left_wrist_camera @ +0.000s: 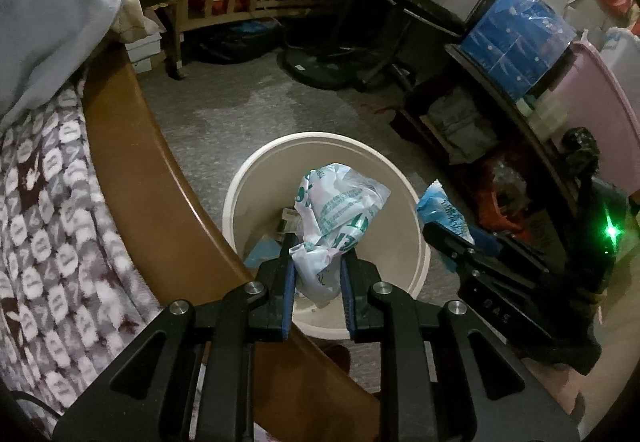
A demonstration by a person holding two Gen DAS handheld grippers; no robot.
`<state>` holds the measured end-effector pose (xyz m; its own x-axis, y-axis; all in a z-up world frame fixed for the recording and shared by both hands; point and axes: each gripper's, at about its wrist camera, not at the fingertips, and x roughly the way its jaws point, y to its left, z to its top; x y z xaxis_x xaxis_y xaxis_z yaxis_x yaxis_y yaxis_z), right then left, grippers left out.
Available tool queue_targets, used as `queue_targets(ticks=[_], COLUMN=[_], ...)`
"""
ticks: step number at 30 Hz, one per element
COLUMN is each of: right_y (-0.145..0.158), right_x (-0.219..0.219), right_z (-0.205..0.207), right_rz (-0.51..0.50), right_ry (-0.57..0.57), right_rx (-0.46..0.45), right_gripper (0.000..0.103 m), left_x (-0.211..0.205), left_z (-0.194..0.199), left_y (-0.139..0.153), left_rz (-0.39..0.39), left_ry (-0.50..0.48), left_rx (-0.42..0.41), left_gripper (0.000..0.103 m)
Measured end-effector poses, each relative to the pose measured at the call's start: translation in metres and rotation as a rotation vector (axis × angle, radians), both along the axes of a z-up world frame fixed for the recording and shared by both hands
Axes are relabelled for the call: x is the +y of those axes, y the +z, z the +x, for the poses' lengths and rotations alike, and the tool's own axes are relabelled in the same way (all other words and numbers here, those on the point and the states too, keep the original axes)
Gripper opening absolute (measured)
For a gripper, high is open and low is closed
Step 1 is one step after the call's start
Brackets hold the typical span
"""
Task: Collect trash
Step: 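Open both tools to drop the wrapper and snack packet into the bucket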
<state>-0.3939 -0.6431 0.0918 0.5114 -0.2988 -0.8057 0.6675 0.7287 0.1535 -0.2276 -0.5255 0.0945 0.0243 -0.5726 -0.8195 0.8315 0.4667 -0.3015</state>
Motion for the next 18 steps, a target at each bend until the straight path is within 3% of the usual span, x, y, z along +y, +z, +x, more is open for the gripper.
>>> queue_targets(ticks=[2, 4, 9, 18], right_y=[0.001, 0.004, 0.001, 0.0], right_x=[0.0, -0.001, -0.001, 0.023], right_z=[0.0, -0.002, 0.001, 0.017], right_rz=[-0.009, -0.016, 0.012, -0.002], right_ry=[-0.01, -0.032, -0.02, 0.034], right_rx=[-0.005, -0.025, -0.006, 0.027], right_gripper=[0.046, 0.052, 0.053, 0.053], left_x=[0.001, 0.003, 0.012, 0.052], left_z=[0.001, 0.003, 0.007, 0.021], left_y=[0.001, 0.002, 0.001, 0.005], left_rz=[-0.005, -0.017, -0.006, 0.036], left_ry=[0.009, 0.018, 0.048, 0.163], left_rx=[0.01, 0.026, 0.022, -0.065], left_gripper=[0.033, 0.055, 0.057, 0.057])
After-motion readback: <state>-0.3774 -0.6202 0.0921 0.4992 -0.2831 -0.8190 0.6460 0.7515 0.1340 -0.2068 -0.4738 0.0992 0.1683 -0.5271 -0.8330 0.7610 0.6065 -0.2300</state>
